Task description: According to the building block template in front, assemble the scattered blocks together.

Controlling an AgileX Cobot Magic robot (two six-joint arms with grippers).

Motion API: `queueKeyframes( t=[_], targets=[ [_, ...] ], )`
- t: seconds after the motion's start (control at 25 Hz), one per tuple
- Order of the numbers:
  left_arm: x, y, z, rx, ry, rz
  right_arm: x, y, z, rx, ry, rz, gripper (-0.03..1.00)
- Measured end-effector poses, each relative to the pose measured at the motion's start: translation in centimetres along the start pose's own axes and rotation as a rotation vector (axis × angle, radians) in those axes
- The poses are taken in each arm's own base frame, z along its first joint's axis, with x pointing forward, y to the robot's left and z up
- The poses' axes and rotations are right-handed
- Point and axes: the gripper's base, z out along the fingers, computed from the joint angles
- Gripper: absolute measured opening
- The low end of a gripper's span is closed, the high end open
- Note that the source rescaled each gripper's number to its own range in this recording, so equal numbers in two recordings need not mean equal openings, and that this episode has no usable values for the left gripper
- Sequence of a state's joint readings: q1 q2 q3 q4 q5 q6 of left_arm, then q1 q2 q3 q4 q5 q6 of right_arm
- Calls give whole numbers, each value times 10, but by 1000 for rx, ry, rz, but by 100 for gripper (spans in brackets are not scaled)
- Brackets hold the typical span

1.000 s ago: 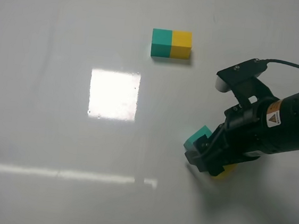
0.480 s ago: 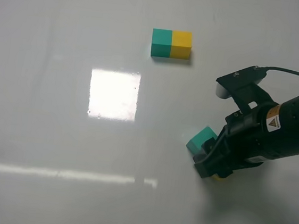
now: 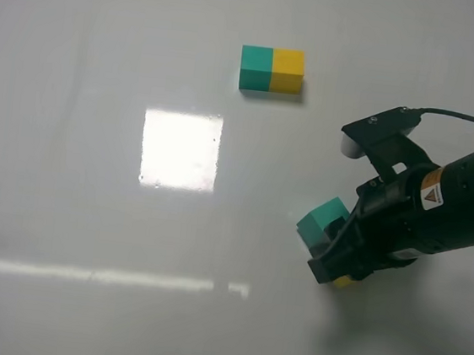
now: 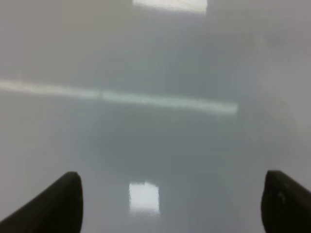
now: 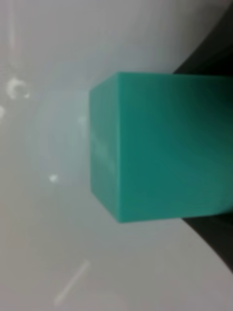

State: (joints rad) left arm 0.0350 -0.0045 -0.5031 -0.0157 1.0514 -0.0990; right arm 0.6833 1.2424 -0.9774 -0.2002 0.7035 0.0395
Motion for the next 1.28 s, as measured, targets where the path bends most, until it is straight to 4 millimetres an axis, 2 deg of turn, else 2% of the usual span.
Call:
queueKeyframes(
  t=[0.24,0.56,0.68,0.8,1.0,1.12,1.28],
  targets=[
    [0,0,0,0,0,0,-6,-3,-7,4,45,-181,1],
    [0,0,0,-1,1,0,-47,-13,-46,38,-48,-406,1],
    [0,0,0,-1,1,0,-65,-16,-51,46,-52,-464,1],
    [0,0,0,-1,1,0,-84,-10,-41,31,-33,-548,1],
    [0,0,0,-1,1,0,-110,21,-12,1,-17,-735,1],
    [0,0,0,-1,1,0,-111,36,7,-18,19,-810,1],
    [0,0,0,-1,1,0,-110,44,23,-57,49,-851,1]
  ],
)
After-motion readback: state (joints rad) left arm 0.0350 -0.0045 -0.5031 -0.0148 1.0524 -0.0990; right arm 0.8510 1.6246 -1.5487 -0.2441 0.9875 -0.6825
